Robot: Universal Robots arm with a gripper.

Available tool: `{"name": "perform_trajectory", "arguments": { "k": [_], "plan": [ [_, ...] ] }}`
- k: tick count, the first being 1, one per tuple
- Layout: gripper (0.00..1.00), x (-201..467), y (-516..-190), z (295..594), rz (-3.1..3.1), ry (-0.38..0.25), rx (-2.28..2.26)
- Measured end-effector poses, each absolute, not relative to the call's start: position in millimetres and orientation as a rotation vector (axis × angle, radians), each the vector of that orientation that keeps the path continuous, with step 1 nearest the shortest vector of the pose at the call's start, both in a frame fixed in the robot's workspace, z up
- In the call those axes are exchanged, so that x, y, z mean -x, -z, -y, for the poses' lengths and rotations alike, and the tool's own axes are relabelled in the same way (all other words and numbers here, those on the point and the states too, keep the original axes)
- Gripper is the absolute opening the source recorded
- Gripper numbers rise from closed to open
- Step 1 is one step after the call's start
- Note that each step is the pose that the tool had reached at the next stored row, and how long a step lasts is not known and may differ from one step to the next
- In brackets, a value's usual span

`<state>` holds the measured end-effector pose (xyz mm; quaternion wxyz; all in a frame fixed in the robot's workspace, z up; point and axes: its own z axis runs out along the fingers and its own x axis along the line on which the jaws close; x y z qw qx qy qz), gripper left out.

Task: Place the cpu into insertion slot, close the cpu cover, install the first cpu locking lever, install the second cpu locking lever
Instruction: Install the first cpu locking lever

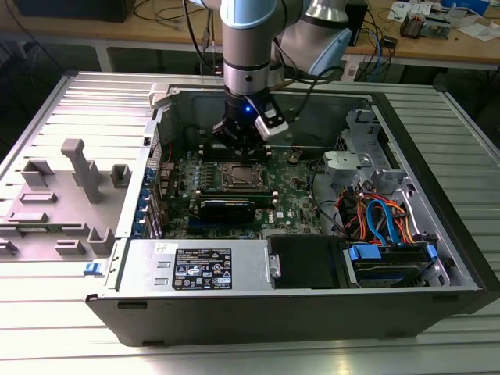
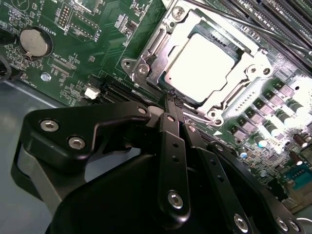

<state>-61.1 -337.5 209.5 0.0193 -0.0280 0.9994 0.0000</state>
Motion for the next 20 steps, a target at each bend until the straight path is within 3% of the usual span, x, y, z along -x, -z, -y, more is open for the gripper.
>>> {"name": "perform_trajectory", "arguments": {
  "k": [20],
  "plan": [
    [0.11, 51.0, -206.8, 336.9, -3.102, 0.0, 0.087]
  ]
}}
